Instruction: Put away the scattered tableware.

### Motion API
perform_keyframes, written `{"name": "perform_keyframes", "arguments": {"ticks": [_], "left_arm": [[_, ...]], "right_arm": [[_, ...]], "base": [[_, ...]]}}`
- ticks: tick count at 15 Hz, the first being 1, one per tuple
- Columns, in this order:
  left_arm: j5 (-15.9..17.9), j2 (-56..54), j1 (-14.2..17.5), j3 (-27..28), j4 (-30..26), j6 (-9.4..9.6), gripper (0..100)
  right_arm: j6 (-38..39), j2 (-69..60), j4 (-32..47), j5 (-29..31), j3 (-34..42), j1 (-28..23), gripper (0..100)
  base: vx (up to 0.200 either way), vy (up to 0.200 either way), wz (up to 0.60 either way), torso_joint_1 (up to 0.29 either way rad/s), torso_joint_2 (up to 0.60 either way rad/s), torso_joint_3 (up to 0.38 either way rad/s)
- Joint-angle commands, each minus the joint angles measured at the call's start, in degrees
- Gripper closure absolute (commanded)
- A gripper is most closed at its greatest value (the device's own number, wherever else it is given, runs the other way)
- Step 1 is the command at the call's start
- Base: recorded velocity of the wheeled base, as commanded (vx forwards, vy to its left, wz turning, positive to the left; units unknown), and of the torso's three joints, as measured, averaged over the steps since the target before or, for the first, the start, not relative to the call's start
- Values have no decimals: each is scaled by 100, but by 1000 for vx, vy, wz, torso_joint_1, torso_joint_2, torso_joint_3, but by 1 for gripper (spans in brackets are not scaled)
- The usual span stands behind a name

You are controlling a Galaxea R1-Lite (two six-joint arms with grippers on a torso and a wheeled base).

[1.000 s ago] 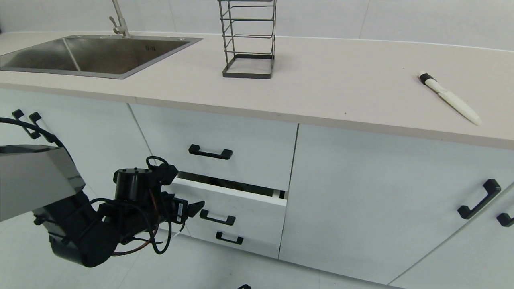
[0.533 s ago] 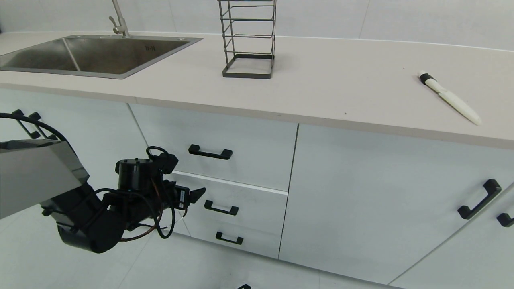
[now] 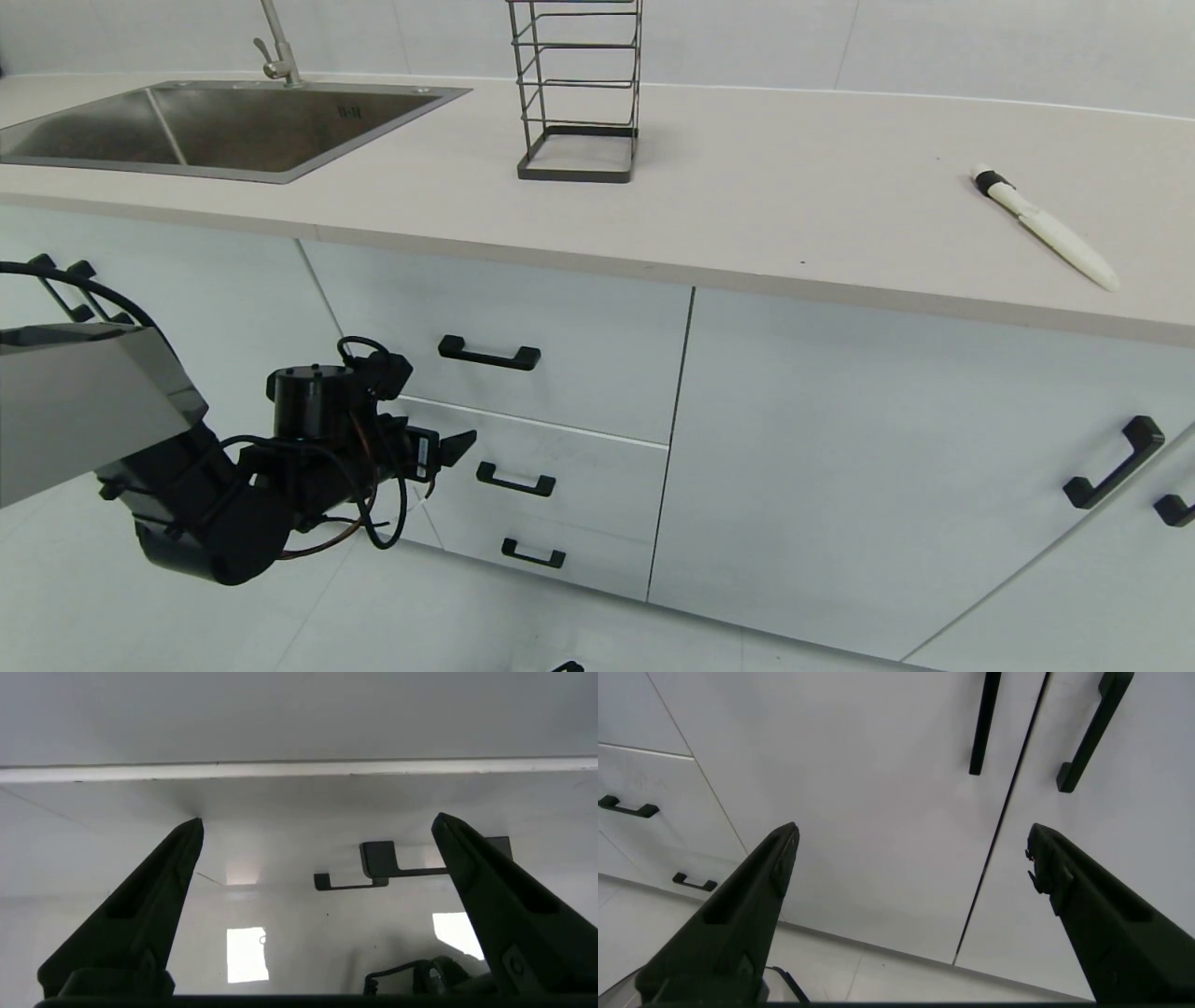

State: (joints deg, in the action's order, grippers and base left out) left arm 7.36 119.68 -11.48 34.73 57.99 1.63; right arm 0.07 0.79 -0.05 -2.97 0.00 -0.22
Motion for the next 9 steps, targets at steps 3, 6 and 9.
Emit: {"name": "perform_keyframes", "arguments": {"ticks": [3, 6, 9], "left_arm": [[81, -849, 32, -1329, 582, -5, 0], [283, -1684, 287, -2357, 1355, 56, 0], [529, -2862, 577, -3280, 2006, 21, 0]], "right_arm": [[1, 9, -4, -1, 0, -4, 0], [1, 9, -4, -1, 0, 4, 0], [-7, 9, -4, -1, 0, 4, 0]], "base": [[0, 0, 0, 0, 0, 0], [0, 0, 0, 0, 0, 0], [0, 0, 0, 0, 0, 0]]}}
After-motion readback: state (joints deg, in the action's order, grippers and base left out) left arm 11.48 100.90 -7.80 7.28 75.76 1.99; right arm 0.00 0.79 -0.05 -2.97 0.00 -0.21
